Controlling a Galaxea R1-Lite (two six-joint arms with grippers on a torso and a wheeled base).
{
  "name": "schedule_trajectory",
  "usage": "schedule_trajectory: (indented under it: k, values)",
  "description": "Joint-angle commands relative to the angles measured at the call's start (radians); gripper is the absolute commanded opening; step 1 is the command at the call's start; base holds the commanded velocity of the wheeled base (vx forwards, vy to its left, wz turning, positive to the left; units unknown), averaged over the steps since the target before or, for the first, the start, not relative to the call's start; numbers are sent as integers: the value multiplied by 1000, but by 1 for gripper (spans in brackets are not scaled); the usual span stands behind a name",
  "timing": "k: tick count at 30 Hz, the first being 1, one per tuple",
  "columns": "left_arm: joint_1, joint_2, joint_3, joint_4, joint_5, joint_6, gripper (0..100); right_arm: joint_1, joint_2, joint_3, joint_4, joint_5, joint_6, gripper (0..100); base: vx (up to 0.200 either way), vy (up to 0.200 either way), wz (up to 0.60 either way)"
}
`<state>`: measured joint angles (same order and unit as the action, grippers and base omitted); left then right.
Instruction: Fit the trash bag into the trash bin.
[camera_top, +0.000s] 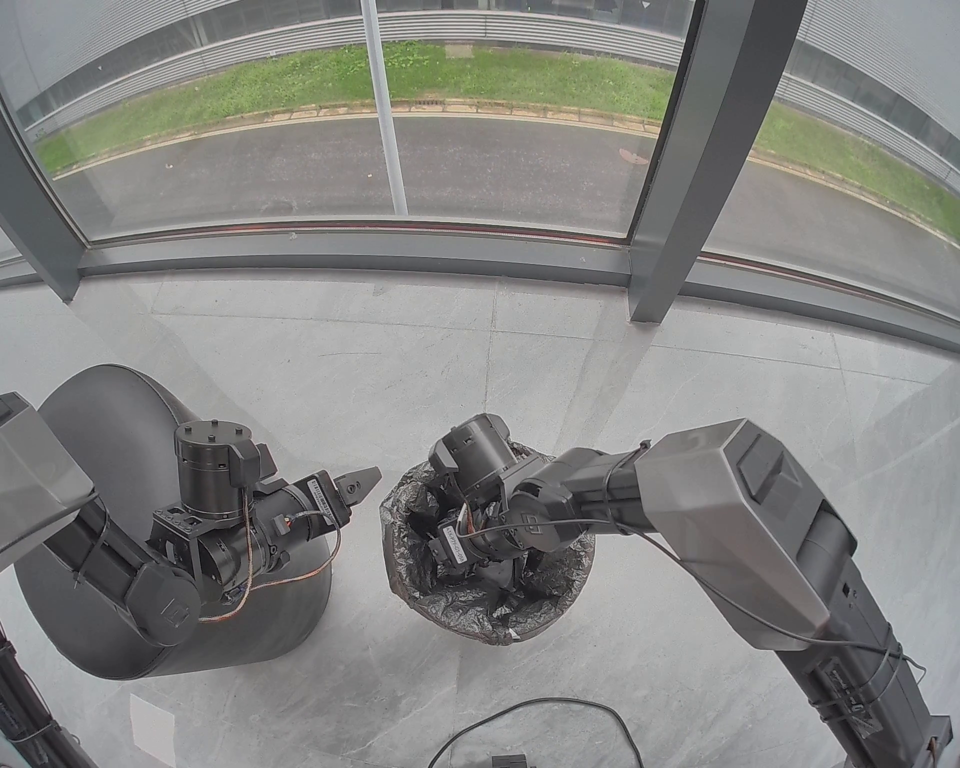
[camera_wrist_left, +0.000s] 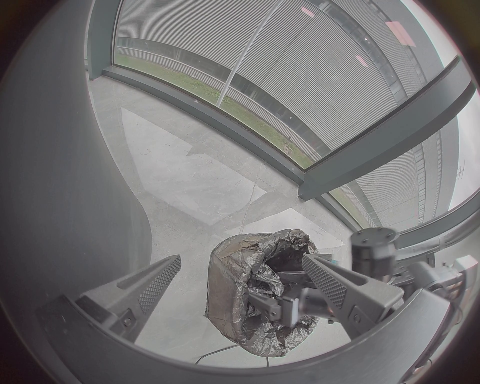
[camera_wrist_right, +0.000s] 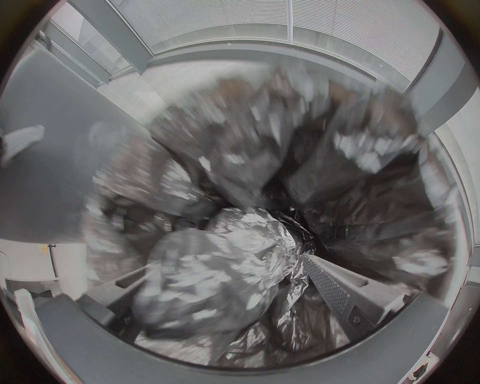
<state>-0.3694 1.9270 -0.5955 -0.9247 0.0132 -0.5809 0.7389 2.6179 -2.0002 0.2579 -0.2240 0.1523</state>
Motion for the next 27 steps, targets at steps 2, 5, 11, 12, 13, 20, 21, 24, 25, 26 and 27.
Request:
schedule_trajectory:
  k: [2, 5, 11, 12, 13, 20, 21, 24, 25, 26, 27]
  values:
    - [0, 13, -1, 0, 1, -1, 100, -58, 134, 0, -52, -3, -34, 100, 0, 0, 0]
    - [0, 21, -1, -2, 2, 1, 100, -62, 136, 0, -54, -3, -36, 100, 0, 0, 0]
    - [-2, 21, -1, -2, 1, -1, 100, -75, 137, 0, -55, -3, -36, 100, 0, 0, 0]
    - [-2, 21, -1, -2, 1, -1, 100, -75, 136, 0, -57, -3, -36, 100, 0, 0, 0]
    - [-2, 21, -1, -2, 1, -1, 100, -73, 136, 0, -57, -3, -37, 100, 0, 0, 0]
    - [-2, 21, 2, -14, 1, -1, 100, -64, 113, 0, -57, -3, -48, 100, 0, 0, 0]
    - [-2, 21, 0, -14, 1, -1, 100, -64, 96, 0, -55, -3, -51, 100, 0, 0, 0]
    - [-2, 21, 2, -14, 1, -1, 100, -58, 54, 0, -55, -3, -51, 100, 0, 0, 0]
    - [-2, 21, 2, -14, 1, -1, 100, -55, 36, 0, -54, -5, -53, 100, 0, 0, 0]
    - [-2, 21, 2, -14, 1, -1, 100, -49, 7, 0, -51, -6, -53, 100, 0, 0, 0]
    - [-2, 21, 2, -14, 1, -1, 100, -43, -12, 0, -48, -8, -53, 100, 0, 0, 0]
